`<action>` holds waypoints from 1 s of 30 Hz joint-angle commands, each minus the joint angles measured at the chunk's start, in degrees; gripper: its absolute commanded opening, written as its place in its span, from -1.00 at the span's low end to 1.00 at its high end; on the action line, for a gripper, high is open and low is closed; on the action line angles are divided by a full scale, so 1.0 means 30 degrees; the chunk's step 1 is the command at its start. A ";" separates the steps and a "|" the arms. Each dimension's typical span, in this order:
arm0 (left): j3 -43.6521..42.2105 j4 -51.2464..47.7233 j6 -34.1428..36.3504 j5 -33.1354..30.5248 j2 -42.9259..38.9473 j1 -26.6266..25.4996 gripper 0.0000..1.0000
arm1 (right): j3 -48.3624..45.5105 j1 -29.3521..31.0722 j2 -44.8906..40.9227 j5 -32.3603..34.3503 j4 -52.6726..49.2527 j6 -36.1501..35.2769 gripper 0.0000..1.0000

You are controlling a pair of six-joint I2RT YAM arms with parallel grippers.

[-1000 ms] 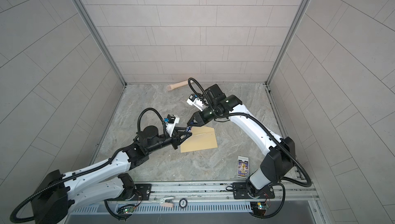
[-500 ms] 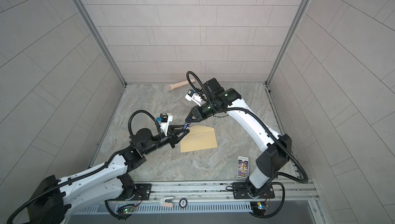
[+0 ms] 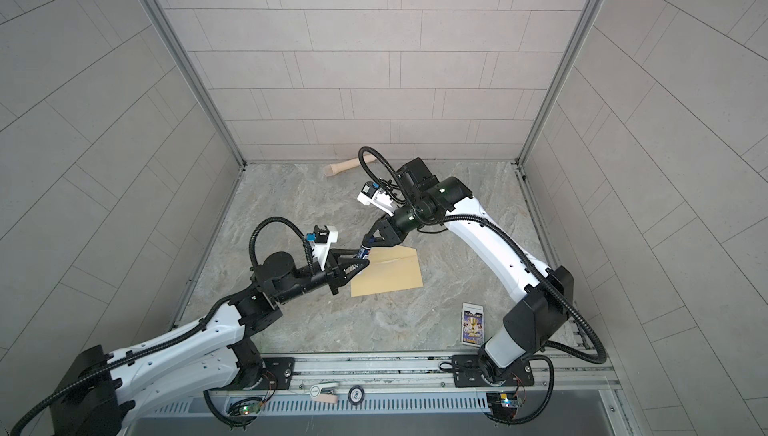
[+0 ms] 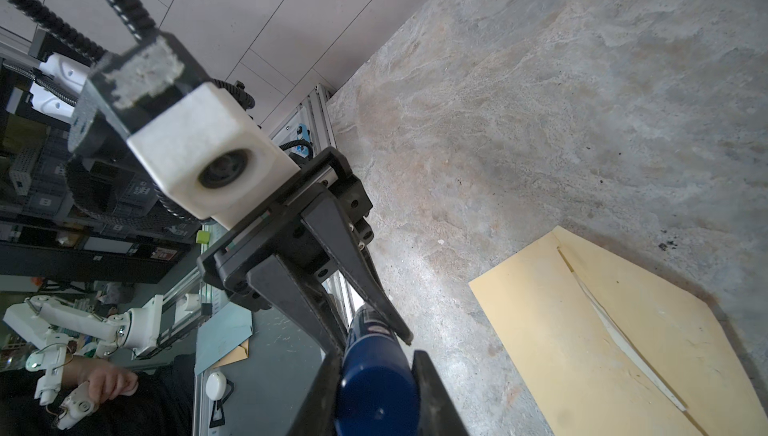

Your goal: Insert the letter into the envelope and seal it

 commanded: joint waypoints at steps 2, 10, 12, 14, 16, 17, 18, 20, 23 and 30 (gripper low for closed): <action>0.1183 -0.5277 0.1315 -0.0474 0.0154 -0.0020 -0.03 | -0.0562 -0.0216 -0.1735 0.0899 0.2894 -0.0065 -1.00; 0.4235 -0.6502 0.3943 -0.0461 0.1642 0.0017 0.33 | -0.1003 0.0418 -0.1592 0.1389 0.2653 0.0180 -1.00; 0.4441 -0.6631 0.4348 -0.0576 0.1494 0.0010 0.41 | -0.1212 0.0469 -0.1550 0.1631 0.2661 0.0236 -1.00; 0.4497 -0.6823 0.4665 -0.0579 0.1226 0.0009 0.46 | -0.1310 0.0489 -0.1468 0.1806 0.2603 0.0298 -1.00; 0.4407 -0.6891 0.4909 -0.0727 0.1038 0.0012 0.50 | -0.1319 0.0475 -0.1376 0.1758 0.2602 0.0600 -1.00; 0.4433 -0.6941 0.5029 -0.0728 0.0983 0.0009 0.50 | -0.1318 0.0487 -0.1330 0.1719 0.2575 0.0663 -1.00; 0.4407 -0.6854 0.5052 -0.0771 0.1004 0.0009 0.47 | -0.1318 0.0483 -0.1314 0.1710 0.2572 0.0777 -1.00; 0.4490 -0.6740 0.5064 -0.0557 0.1158 0.0009 0.22 | -0.1346 0.0488 -0.1284 0.1582 0.2593 0.0822 -1.00; 0.4749 -0.6656 0.4922 -0.0563 0.1481 0.0010 -0.32 | -0.1492 0.0568 -0.1313 0.1398 0.2746 0.0884 -1.00; 0.5582 -0.6503 0.5412 -0.0883 0.2016 0.0009 0.03 | -0.2092 0.1005 -0.1459 0.1417 0.2893 0.1295 -1.00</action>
